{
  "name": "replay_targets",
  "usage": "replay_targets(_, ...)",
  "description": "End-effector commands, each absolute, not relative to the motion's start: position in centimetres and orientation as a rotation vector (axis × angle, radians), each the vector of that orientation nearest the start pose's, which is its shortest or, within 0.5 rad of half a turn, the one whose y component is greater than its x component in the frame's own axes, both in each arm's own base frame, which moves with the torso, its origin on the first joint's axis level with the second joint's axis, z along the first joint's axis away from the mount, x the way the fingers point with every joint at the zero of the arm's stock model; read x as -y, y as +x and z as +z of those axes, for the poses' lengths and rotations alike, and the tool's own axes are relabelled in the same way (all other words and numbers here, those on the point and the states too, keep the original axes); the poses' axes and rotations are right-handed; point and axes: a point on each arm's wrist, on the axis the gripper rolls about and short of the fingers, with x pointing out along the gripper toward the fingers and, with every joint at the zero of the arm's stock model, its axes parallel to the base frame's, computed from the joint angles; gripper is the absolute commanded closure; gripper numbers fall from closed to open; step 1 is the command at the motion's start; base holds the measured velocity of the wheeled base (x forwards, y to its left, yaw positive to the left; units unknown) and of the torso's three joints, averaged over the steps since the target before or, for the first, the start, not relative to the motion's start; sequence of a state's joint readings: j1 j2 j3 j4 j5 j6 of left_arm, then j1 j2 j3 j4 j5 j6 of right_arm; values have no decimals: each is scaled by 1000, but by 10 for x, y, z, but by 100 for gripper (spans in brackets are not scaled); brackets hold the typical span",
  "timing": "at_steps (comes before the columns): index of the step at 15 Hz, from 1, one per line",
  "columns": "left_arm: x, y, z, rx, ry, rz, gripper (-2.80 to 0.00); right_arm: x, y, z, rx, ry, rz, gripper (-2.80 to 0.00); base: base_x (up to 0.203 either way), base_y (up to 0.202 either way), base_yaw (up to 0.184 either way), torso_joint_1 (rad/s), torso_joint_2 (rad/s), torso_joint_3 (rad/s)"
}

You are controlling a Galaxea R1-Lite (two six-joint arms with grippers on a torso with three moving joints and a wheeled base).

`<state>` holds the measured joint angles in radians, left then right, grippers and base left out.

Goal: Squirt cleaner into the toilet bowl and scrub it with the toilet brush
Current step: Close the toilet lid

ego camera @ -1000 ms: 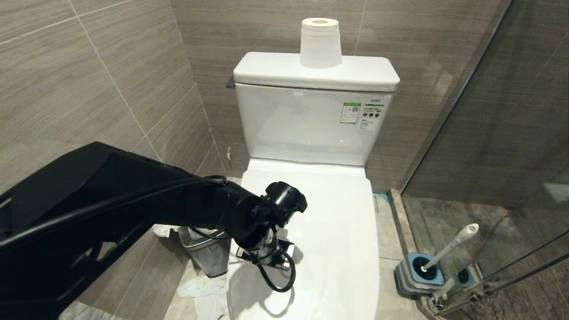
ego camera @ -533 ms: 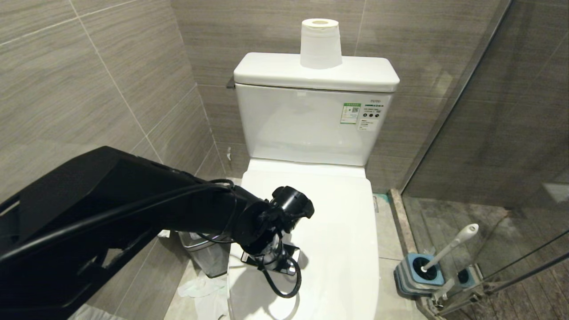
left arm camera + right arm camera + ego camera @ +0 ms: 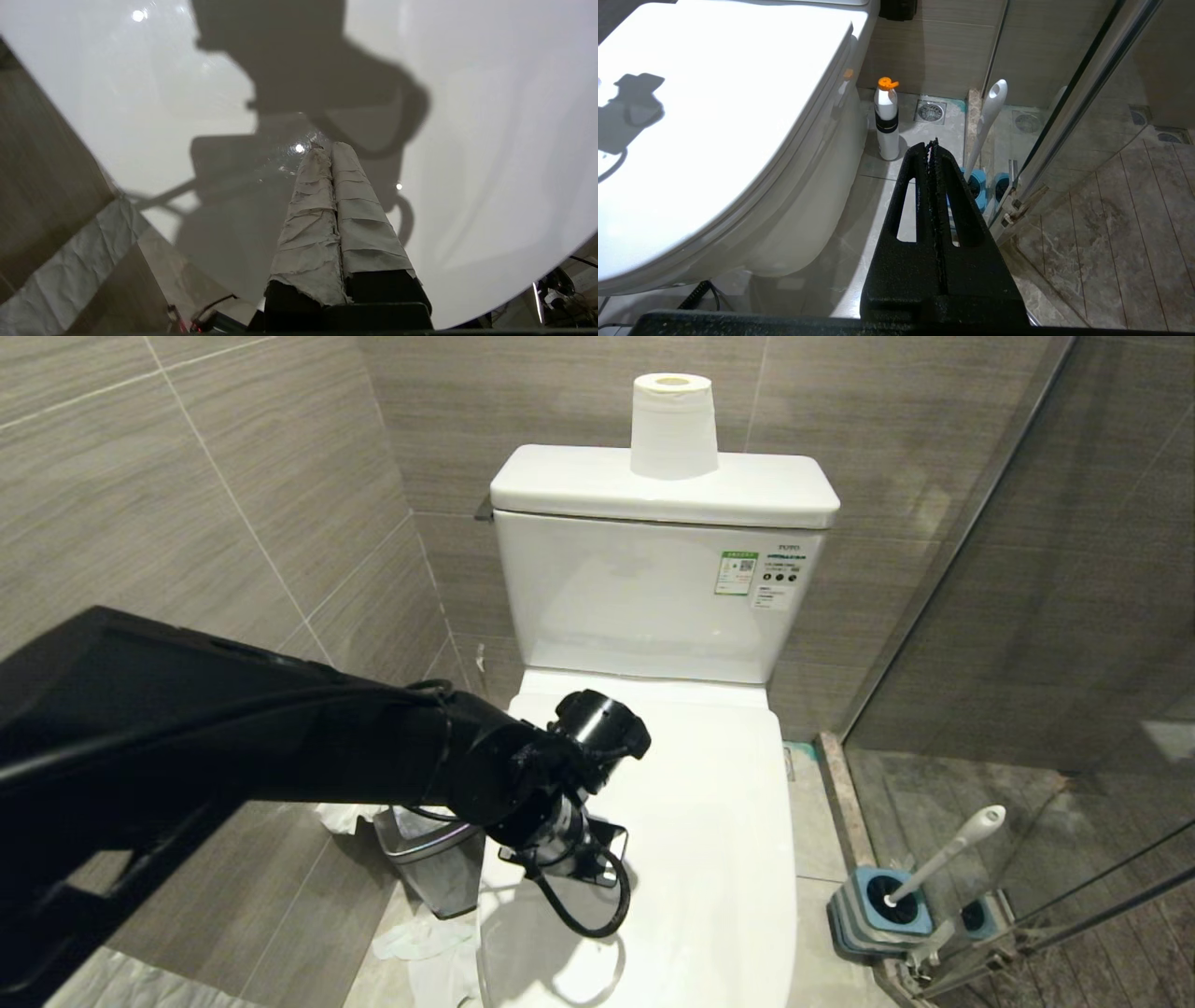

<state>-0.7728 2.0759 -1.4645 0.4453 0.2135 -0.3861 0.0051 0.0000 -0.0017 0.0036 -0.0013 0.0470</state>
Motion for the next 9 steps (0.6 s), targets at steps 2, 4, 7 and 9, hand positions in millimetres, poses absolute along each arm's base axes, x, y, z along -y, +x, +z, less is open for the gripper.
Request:
replay_targets(2,236,255,213,-832,82,-376,0,0,-23,76,-3,47,3,0,0,0,0,0,0,0)
replay_targets(4,219,237,248,-806,55,-414,0,0,-23,76,-4,48,4,0,0,0,0,0,0,0)
replay_targets(7,194,211,288,-847,70,-426,0,0,-23,76,-4,47,5,0,0,0,0,0,0,0)
replay_targets(9,175,200,313,-845,80,-411,0,0,-23,76,-3,48,3,0,0,0,0,0,0,0)
